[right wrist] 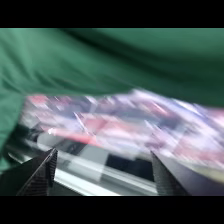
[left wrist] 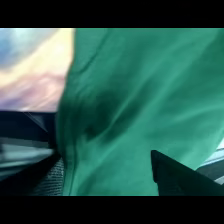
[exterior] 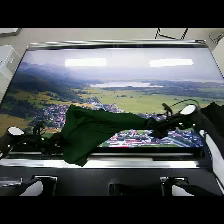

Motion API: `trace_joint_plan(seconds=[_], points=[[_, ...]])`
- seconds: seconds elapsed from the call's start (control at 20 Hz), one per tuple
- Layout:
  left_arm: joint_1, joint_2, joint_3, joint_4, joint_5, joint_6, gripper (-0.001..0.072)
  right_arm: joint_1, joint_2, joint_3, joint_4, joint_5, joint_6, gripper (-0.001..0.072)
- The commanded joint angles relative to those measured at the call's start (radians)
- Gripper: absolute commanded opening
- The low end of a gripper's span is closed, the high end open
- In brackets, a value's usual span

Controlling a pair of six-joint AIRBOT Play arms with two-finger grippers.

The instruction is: Fold the clothes and pants, and hang the long-sleeved shirts on hangers.

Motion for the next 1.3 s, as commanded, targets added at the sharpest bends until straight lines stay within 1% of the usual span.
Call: trace_joint_plan(seconds=[0.0, 0.05, 0.1, 0.15, 0.25, 0.4, 0.5, 0.55, 0.6, 0.65, 0.7, 0.75, 0.85, 0.95, 1.1, 1.15, 1.25], points=[[-0.034, -0.002, -0.019, -0.022, 0.133, -0.025, 0.0241, 0.133, -0.037, -0.012, 0.117, -0.157, 0.014, 0.0696], [-0.034, 0.000, -0.014, -0.021, 0.135, -0.011, 0.0102, 0.166, -0.064, -0.012, 0.171, -0.174, 0.007, 0.0697], [-0.034, 0.001, -0.001, -0.021, 0.130, 0.014, 0.0046, 0.199, -0.090, -0.012, 0.229, -0.190, -0.020, 0.0696], [-0.034, 0.004, 0.017, -0.022, 0.124, 0.037, 0.0024, 0.235, -0.114, -0.012, 0.291, -0.216, -0.050, 0.0696], [-0.034, 0.019, 0.053, -0.022, 0.111, 0.055, 0.0024, 0.305, -0.146, -0.007, 0.385, -0.293, -0.069, 0.0694], [-0.034, 0.054, 0.093, -0.022, 0.098, 0.058, 0.0024, 0.412, -0.195, 0.040, 0.431, -0.399, -0.066, 0.0686], [-0.034, 0.080, 0.098, -0.022, 0.098, 0.058, 0.0024, 0.464, -0.226, 0.061, 0.463, -0.453, -0.042, 0.0664], [-0.034, 0.090, 0.098, -0.022, 0.097, 0.058, 0.0024, 0.485, -0.240, 0.068, 0.467, -0.473, -0.029, 0.0610], [-0.034, 0.100, 0.098, -0.022, 0.097, 0.058, 0.0024, 0.498, -0.248, 0.070, 0.470, -0.483, -0.018, 0.0496], [-0.034, 0.109, 0.098, -0.022, 0.097, 0.058, 0.0024, 0.505, -0.251, 0.070, 0.469, -0.486, -0.014, 0.0344], [-0.034, 0.117, 0.098, -0.023, 0.098, 0.058, 0.0024, 0.509, -0.249, 0.071, 0.469, -0.475, -0.016, 0.0148], [-0.034, 0.127, 0.100, -0.022, 0.098, 0.058, 0.0024, 0.508, -0.245, 0.072, 0.469, -0.453, -0.023, 0.0051], [-0.034, 0.150, 0.130, -0.023, 0.100, 0.059, 0.0023, 0.508, -0.210, 0.081, 0.444, -0.433, -0.063, 0.0039], [-0.034, 0.190, 0.233, -0.027, 0.100, 0.061, 0.0023, 0.507, -0.155, 0.148, 0.294, -0.399, -0.063, 0.0039], [-0.034, 0.265, 0.511, -0.107, 0.126, 0.061, 0.0023, 0.426, -0.055, 0.385, 0.019, -0.254, -0.011, 0.0039], [-0.034, 0.288, 0.634, -0.164, 0.157, 0.061, 0.0023, 0.378, -0.020, 0.495, -0.037, -0.210, 0.007, 0.0039], [-0.034, 0.323, 0.882, -0.303, 0.253, 0.061, 0.0023, 0.283, 0.042, 0.712, -0.072, -0.164, 0.007, 0.0039]])
